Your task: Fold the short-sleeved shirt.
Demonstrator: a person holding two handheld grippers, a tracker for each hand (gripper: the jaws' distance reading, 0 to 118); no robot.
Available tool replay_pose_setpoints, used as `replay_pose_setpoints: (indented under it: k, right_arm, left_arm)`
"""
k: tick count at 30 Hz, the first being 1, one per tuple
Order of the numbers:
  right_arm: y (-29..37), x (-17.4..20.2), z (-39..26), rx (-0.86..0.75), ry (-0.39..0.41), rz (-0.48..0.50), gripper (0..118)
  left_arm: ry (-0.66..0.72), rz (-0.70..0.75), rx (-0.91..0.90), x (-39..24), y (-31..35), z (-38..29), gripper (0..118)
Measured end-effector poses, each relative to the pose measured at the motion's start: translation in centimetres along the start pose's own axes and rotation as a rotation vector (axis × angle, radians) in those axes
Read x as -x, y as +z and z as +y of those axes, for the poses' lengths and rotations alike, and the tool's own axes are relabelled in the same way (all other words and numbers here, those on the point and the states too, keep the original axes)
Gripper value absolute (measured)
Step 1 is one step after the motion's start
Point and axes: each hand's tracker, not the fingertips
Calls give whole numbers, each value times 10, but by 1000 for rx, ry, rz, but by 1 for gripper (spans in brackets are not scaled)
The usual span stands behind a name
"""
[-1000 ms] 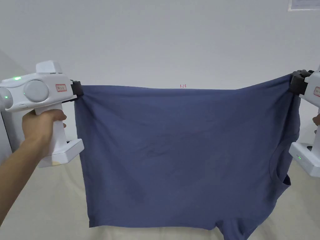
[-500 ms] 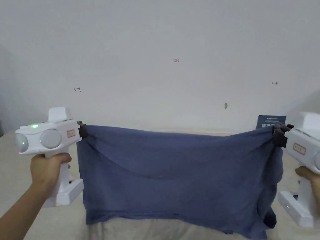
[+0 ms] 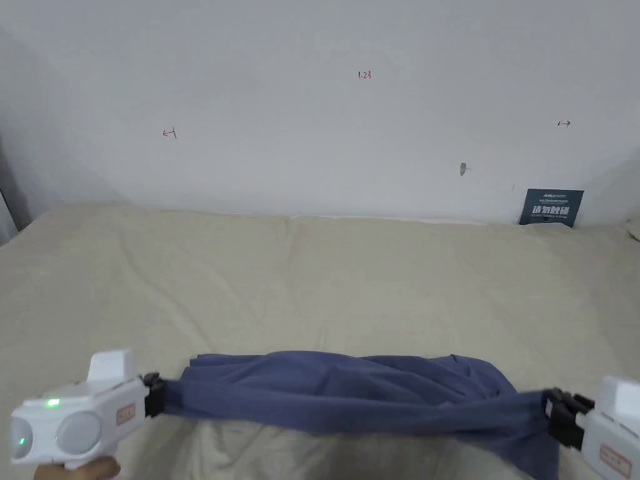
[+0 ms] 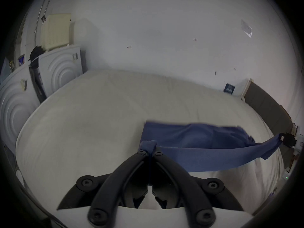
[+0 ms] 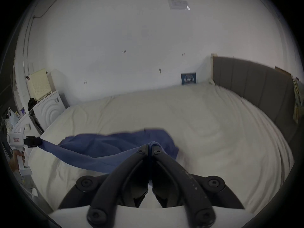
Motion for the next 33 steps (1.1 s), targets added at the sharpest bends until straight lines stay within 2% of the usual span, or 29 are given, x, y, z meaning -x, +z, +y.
replay_pose_setpoints:
  k: [4,8,13,21,24,25,26,27,28,29,30,31,33]
  right_arm:
    - [44,0,-58,62,-42,7,5]
    - [83,2,-108,135,-42,-3,5]
    - [114,-2,-161,219,-83,-31,5]
    - [93,-17,-209,389,-151,-98,5]
    - [78,-15,-210,431,-131,-119,5]
    - [77,-14,-210,433,-127,-123,6]
    - [79,-12,-207,431,-124,-126,11]
    - [81,-11,-203,435,-116,-126,24]
    - [84,-6,-197,425,-97,-123,54]
    - [88,-2,-188,386,-69,-131,79]
    - [92,2,-179,350,-49,-137,97]
    - [100,11,-165,308,-27,-134,108]
    - [118,31,-136,182,5,-124,108]
  left_arm:
    - [25,23,83,17,30,-57,3]
    - [31,36,125,25,63,-105,3]
    - [46,49,196,34,86,-153,3]
    - [67,94,298,38,75,-195,3]
    - [72,112,302,32,75,-193,4]
    - [66,116,298,30,77,-192,11]
    - [57,119,294,30,77,-192,27]
    - [51,120,296,28,79,-190,56]
    - [53,120,294,25,82,-187,93]
    - [58,114,290,23,85,-181,111]
    - [68,84,271,20,91,-174,115]
    - [79,46,209,15,100,-166,112]
    - [72,6,92,1,117,-147,112]
